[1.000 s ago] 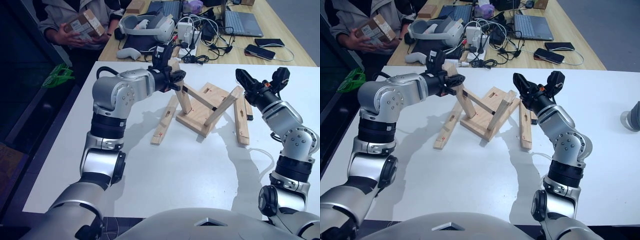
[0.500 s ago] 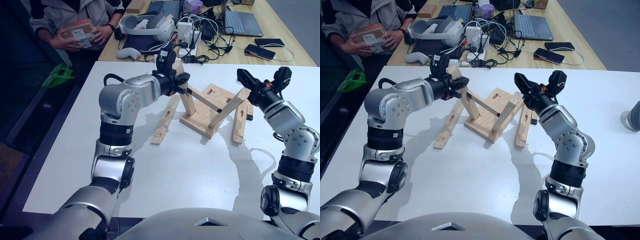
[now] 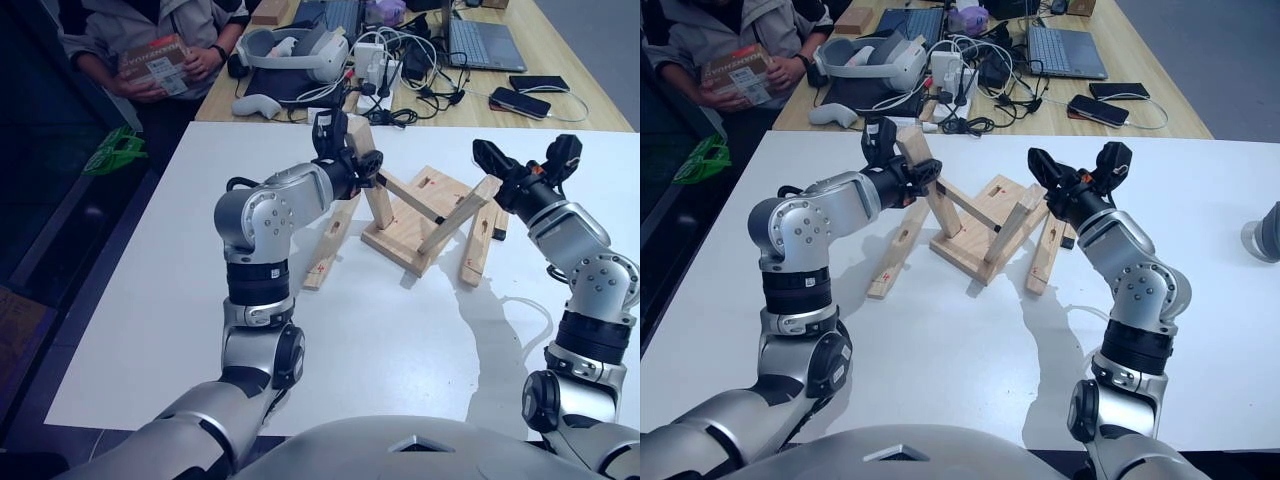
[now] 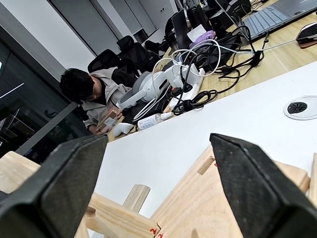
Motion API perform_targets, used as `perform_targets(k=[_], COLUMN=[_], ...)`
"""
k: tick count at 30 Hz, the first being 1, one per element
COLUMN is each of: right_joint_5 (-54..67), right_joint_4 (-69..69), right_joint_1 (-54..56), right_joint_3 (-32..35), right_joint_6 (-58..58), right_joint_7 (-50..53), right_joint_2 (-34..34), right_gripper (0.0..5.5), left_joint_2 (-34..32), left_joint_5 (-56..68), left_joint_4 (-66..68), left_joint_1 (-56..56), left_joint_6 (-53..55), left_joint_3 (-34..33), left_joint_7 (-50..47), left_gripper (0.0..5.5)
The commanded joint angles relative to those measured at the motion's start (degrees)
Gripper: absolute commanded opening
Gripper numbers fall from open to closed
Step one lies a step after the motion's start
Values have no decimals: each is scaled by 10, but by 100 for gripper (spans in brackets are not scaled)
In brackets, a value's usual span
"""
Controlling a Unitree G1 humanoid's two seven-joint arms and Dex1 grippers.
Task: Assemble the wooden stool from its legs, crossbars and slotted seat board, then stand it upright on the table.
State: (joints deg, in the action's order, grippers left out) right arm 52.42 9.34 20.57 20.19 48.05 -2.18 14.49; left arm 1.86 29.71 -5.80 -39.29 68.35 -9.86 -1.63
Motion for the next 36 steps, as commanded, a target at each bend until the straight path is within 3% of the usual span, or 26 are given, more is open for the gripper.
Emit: perform_targets(k=[1, 6, 27, 36], right_joint_5=[-4, -6, -22, -29], right_joint_4=[2, 5, -7, -16], right_joint_1=[5, 0, 2, 8], right_joint_3=[-3, -4, 2, 5], right_joint_6=[9, 10, 6, 1], right_joint_7=[-2, -4, -19, -24], right_joint_2=[7, 6, 19, 22], right_gripper=[383, 383, 383, 383], left_joint_2=[19, 19, -110, -115], left_joint_5=[10, 12, -90, -120], left_joint_4=[-35, -66, -78, -48], left_joint_1=[28, 51, 80, 81], left_joint_6=[4, 15, -44, -33], left_joint_3=[-14, 10, 217, 239], left_joint_7=[-6, 10, 110, 111], left_gripper=[190, 190, 190, 190])
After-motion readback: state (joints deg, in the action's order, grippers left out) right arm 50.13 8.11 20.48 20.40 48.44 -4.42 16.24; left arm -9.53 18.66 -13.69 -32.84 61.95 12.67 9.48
